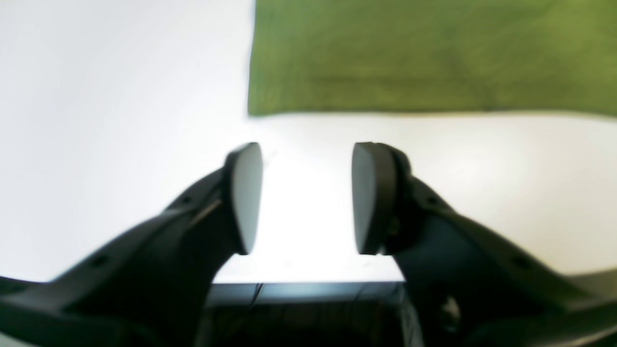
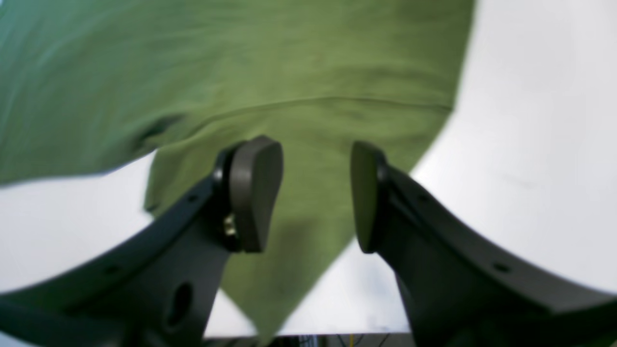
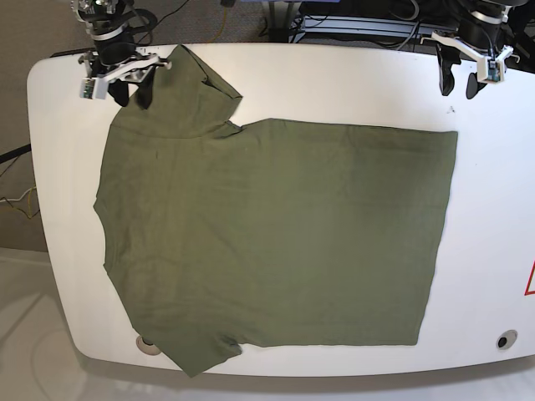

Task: Fold the T-shirt properly
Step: 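Lower both grippers toward the shirt's shoulder edge, opening them, then grasp the shirt's shoulder corner near the sleeve with the right gripper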

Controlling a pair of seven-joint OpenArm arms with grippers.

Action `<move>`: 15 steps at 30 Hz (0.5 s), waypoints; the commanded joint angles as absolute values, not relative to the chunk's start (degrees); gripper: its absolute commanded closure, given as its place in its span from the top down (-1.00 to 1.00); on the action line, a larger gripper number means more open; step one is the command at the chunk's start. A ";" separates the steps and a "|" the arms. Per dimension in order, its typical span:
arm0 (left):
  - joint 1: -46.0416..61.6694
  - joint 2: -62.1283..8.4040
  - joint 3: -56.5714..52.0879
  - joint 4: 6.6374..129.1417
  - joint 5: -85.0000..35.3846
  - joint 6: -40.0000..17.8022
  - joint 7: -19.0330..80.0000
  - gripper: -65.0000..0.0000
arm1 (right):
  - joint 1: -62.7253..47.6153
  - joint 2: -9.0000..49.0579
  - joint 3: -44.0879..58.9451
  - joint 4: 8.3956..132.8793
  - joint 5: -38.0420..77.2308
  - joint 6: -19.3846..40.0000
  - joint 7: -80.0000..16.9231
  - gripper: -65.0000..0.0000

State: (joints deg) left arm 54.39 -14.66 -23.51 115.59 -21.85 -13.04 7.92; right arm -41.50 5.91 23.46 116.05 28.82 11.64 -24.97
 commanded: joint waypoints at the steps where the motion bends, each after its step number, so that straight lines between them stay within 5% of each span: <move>1: 53.77 -14.97 -23.96 116.11 -21.86 -12.81 10.96 -0.31 | -41.17 6.38 24.64 115.30 30.13 11.86 -24.25 -0.22; 15: 52.01 -16.74 -23.78 115.44 -19.53 -8.25 7.73 -0.29 | -38.76 5.99 28.69 107.88 43.39 21.10 -27.95 -0.06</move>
State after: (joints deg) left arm 51.22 -16.71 -23.42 114.96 -19.14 -7.40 9.21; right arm -38.44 5.54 28.34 107.59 40.77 19.84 -27.86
